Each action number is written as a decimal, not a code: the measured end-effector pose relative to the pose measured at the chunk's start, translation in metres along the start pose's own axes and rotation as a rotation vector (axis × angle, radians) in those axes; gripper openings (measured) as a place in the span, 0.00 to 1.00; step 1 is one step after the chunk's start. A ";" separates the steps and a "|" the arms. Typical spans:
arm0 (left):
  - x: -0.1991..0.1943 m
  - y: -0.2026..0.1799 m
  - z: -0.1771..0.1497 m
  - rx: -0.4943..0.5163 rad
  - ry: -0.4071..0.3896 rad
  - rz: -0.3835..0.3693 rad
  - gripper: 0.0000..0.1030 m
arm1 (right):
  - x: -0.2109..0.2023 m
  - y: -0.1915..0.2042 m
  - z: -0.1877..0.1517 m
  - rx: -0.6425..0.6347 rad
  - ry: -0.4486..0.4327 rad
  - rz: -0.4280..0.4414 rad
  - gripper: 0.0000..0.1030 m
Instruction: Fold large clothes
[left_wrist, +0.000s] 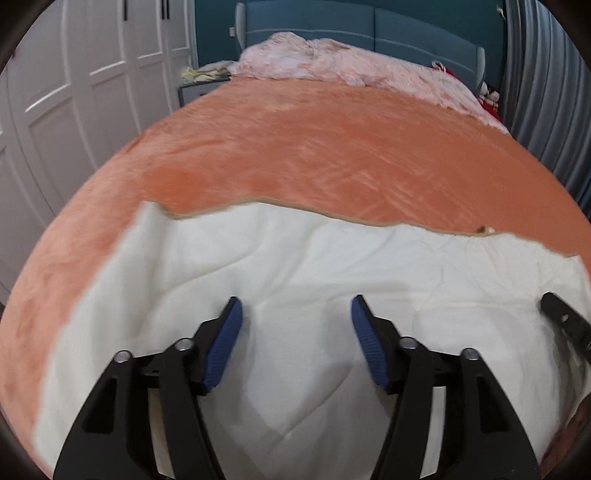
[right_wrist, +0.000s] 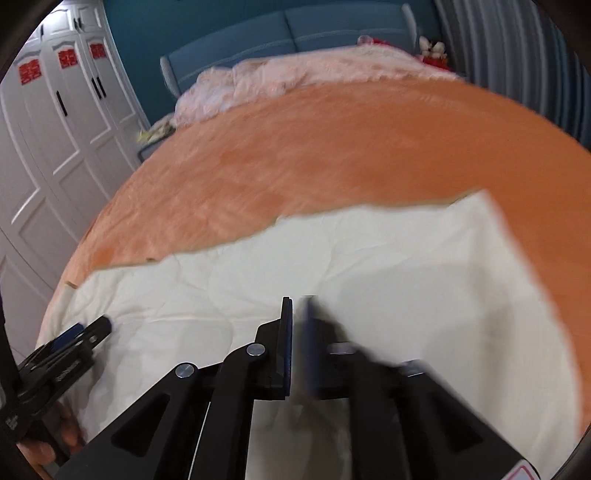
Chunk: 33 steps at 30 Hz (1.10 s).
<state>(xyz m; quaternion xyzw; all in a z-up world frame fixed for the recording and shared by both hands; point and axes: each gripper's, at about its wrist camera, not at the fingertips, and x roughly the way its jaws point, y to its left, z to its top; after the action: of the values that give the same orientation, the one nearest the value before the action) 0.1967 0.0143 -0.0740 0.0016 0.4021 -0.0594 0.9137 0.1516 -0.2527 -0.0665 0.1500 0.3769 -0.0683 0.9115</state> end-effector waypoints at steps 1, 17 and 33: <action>-0.013 0.008 -0.002 -0.012 -0.004 -0.019 0.60 | -0.014 0.004 -0.001 -0.020 -0.002 0.012 0.13; -0.056 -0.031 -0.072 0.114 0.127 -0.010 0.49 | -0.033 0.069 -0.082 -0.223 0.242 0.002 0.00; -0.028 -0.040 -0.078 0.124 0.093 0.044 0.49 | -0.009 0.065 -0.089 -0.205 0.213 -0.015 0.00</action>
<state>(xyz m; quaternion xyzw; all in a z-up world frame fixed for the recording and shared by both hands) 0.1162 -0.0185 -0.1039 0.0698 0.4394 -0.0641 0.8933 0.1014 -0.1620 -0.1048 0.0600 0.4775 -0.0199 0.8764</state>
